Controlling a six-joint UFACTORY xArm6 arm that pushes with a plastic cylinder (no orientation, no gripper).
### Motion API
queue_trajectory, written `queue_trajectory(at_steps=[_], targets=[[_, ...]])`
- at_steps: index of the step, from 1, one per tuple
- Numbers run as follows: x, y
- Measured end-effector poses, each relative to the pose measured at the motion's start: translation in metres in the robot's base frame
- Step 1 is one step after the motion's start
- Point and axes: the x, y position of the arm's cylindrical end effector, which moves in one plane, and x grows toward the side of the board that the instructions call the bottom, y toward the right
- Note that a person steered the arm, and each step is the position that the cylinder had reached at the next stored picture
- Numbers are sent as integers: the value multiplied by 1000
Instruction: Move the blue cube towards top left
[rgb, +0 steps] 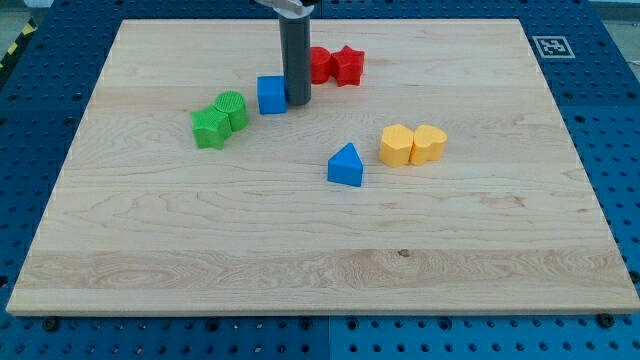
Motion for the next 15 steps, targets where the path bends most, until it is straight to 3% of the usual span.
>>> queue_trajectory(at_steps=[2, 7, 9, 11, 13, 15], targets=[[28, 36], [38, 12], [-5, -78], [21, -10], [-47, -39], [-41, -58]])
